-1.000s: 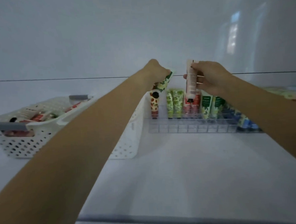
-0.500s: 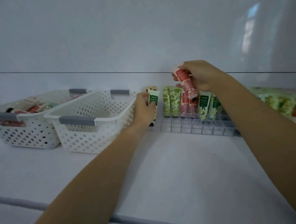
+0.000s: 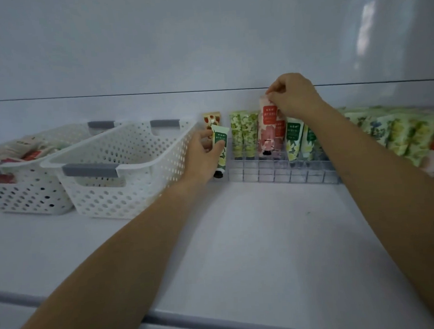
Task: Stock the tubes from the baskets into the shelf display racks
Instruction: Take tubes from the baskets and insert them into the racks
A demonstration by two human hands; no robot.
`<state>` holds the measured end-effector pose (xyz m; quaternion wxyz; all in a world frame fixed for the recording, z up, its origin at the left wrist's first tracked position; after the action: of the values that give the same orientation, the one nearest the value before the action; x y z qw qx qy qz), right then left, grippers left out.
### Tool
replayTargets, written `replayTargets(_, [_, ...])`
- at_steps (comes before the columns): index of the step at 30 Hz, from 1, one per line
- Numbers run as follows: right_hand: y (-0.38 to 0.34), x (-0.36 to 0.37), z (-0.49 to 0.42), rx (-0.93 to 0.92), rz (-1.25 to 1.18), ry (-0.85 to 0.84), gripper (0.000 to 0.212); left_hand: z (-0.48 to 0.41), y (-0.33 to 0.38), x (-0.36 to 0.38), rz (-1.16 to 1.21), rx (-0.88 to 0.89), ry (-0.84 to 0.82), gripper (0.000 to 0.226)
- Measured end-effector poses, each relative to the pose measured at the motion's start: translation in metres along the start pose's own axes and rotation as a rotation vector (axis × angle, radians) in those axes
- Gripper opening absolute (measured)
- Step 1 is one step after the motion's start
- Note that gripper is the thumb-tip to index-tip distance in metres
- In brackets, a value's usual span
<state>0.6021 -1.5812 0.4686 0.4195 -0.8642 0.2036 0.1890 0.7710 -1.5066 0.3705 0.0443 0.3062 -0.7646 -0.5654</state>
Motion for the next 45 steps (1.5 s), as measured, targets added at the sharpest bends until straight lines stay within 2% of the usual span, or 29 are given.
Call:
replayTargets(4, [-0.001, -0.006, -0.002, -0.045, 0.017, 0.118, 0.02, 0.001, 0.0, 0.0, -0.009, 0.007, -0.012, 0.036])
replayTargets(9, [0.0, 0.002, 0.003, -0.072, 0.099, 0.065, 0.023, 0.002, 0.001, -0.001, -0.012, 0.013, -0.016, 0.037])
replayTargets(17, [0.005, 0.005, 0.009, -0.078, 0.139, 0.093, 0.022, 0.004, 0.0, 0.0, -0.002, 0.009, -0.027, 0.037])
replayTargets(21, [0.008, 0.016, 0.012, -0.063, 0.245, -0.111, 0.024, 0.004, 0.0, -0.001, 0.002, 0.014, -0.027, 0.036])
replayTargets(23, [0.007, 0.021, 0.015, -0.089, 0.307, -0.157, 0.025, 0.005, 0.0, -0.001, -0.004, 0.011, -0.029, 0.036])
replayTargets(26, [-0.001, 0.016, 0.015, -0.185, 0.294, -0.038, 0.028, 0.005, 0.0, -0.001, -0.003, 0.011, -0.032, 0.037])
replayTargets(29, [-0.011, 0.01, 0.014, -0.244, 0.152, 0.028, 0.024, 0.007, 0.002, -0.001, 0.014, 0.024, -0.038, 0.039])
replayTargets(32, [-0.015, 0.017, 0.016, -0.159, -0.047, -0.166, 0.023, 0.009, 0.008, 0.001, 0.046, 0.084, -0.079, 0.038])
replayTargets(36, [-0.016, 0.029, 0.026, -0.007, -0.14, -0.461, 0.027, 0.015, 0.016, 0.009, 0.056, 0.209, -0.123, 0.031])
replayTargets(39, [-0.019, 0.02, 0.027, 0.059, -0.197, -0.526, 0.018, 0.016, 0.024, 0.016, 0.042, 0.248, -0.134, 0.036])
replayTargets(42, [-0.023, -0.007, 0.019, 0.041, -0.18, -0.463, 0.015, 0.018, 0.035, 0.025, -0.101, 0.372, -0.127, 0.033])
replayTargets(45, [-0.018, -0.047, 0.011, 0.022, -0.089, -0.348, 0.012, 0.021, 0.039, 0.044, -0.51, 0.587, -0.199, 0.03])
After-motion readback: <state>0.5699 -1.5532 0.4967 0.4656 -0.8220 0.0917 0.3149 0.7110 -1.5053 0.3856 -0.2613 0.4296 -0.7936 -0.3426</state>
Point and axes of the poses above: each hand's wrist, its own z-axis away from the middle knuckle, its own x-axis out of the palm, y = z × x, the point moved 4 cm from there along -z, towards the middle knuckle, and after that the axes turned 11 degrees about -z, right-handed, at the moved point
